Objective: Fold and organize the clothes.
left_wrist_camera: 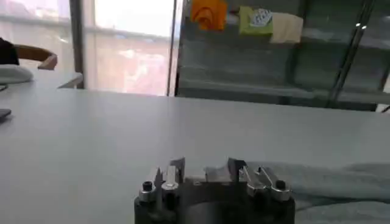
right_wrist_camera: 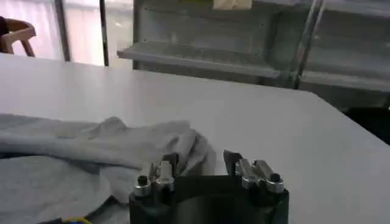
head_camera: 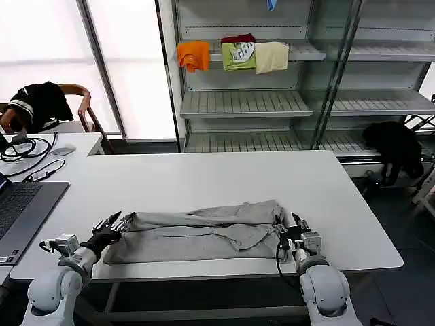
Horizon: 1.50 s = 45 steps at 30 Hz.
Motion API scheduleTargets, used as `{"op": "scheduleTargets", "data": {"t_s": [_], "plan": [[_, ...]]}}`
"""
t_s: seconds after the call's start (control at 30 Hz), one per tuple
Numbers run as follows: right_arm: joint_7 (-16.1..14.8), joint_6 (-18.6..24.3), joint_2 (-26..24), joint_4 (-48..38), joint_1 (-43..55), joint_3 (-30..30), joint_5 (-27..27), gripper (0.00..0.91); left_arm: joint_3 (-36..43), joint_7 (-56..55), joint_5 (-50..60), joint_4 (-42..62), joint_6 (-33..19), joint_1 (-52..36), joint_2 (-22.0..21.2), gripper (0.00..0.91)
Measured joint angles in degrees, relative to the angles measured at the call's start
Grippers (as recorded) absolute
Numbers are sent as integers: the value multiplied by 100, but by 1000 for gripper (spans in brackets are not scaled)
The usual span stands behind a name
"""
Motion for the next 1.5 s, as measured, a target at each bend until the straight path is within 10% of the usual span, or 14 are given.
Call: {"op": "scheduleTargets", "data": {"t_s": [0.4,0.57,0.93,0.97,1.0,1.5], "plan": [[132,-17,-121,613,269,54,1116,907,196,-834,513,-435,-50,334,-505,907],[170,-22,-148,744,264,95,1286,907,226,-955,586,-444,-90,373,-641,615],[212,-27,-230,879,126,181,1394,907,255,-1066,529,-314,-97,467,-795,393],[217,-27,-235,889,108,195,1400,907,256,-1075,506,-307,-91,477,-799,81],[219,-28,-238,901,91,206,1406,907,257,-1084,482,-297,-92,485,-806,20],[306,-33,-332,975,9,249,1429,907,250,-985,239,-289,-184,491,-863,0]]}}
